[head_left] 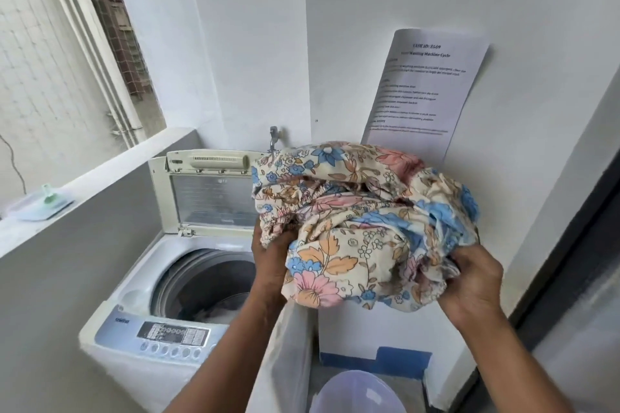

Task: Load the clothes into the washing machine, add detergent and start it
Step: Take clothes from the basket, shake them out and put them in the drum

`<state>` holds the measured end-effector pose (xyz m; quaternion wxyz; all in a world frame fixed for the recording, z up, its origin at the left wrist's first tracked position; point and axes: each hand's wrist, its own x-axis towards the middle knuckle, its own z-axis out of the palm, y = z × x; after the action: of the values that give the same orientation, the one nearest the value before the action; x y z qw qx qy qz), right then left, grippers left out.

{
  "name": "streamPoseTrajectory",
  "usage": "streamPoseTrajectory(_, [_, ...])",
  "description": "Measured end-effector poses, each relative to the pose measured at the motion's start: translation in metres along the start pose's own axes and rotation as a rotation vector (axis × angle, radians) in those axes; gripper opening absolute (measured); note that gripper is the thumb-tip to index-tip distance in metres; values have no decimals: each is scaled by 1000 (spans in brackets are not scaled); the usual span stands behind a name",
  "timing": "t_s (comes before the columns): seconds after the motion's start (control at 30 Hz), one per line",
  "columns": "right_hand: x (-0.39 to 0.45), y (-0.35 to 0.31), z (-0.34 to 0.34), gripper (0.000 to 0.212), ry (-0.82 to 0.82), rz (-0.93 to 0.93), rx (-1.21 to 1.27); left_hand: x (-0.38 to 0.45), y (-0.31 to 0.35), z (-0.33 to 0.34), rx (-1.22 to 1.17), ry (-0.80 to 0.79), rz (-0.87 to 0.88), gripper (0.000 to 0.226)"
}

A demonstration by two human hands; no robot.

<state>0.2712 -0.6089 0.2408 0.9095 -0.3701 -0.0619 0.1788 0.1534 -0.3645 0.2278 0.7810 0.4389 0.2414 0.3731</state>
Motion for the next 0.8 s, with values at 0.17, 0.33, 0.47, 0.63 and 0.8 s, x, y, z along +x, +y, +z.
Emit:
streamPoseTrajectory(0.17, [4, 41, 34, 66, -58, -18, -5, 14, 19, -32, 54, 50, 69, 65])
streamPoseTrajectory(0.33, [11, 96, 63, 67, -97, -3, -74, 32, 42, -80, 126, 47, 104, 62])
streamPoseTrajectory(0.47, [13, 147, 95, 67, -105, 8, -122, 62, 58, -129, 130, 69, 108, 48])
streamPoseTrajectory(0.63, [19, 227, 143, 67, -73, 3, -150, 123, 75, -204, 194, 92, 75, 54])
streamPoseTrajectory(0.8, [30, 303, 184, 67, 5, 32, -166, 185, 90, -268, 261, 41, 32, 55])
